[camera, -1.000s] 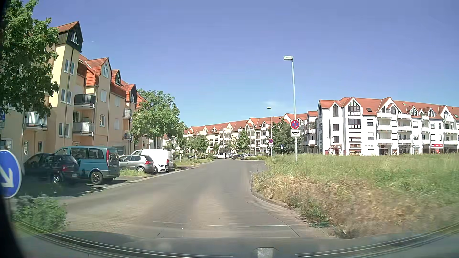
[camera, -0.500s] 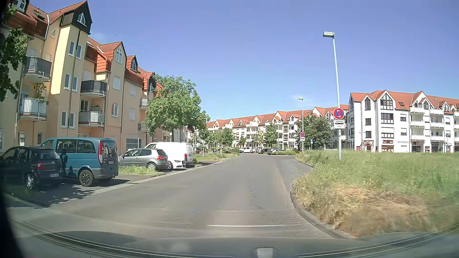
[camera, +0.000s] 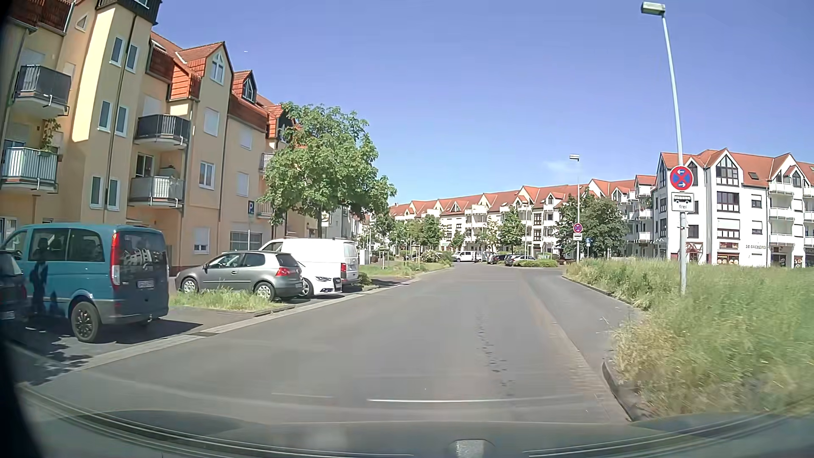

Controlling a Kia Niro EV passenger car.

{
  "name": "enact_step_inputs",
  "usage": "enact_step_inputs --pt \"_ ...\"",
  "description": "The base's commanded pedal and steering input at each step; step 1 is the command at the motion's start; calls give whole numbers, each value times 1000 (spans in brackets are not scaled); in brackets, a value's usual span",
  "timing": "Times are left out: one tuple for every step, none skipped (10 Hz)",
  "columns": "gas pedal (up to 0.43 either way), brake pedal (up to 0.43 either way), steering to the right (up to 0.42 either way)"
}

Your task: Follow the waypoints while adhering to traffic rules and regulations

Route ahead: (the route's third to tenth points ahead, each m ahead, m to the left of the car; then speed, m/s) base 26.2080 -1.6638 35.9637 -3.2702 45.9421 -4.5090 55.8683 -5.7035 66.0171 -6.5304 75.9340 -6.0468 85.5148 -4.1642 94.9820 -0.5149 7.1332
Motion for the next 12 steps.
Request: enact_step_inputs --pt "8 30 52" --pt "8 30 77" --pt "8 30 97" --pt "20 30 104" --pt "98 30 103" --pt "98 30 98" --pt "98 30 88" --pt "98 30 81" --pt "98 30 73" --pt "98 30 67" --pt "98 30 59" --pt "98 30 48"
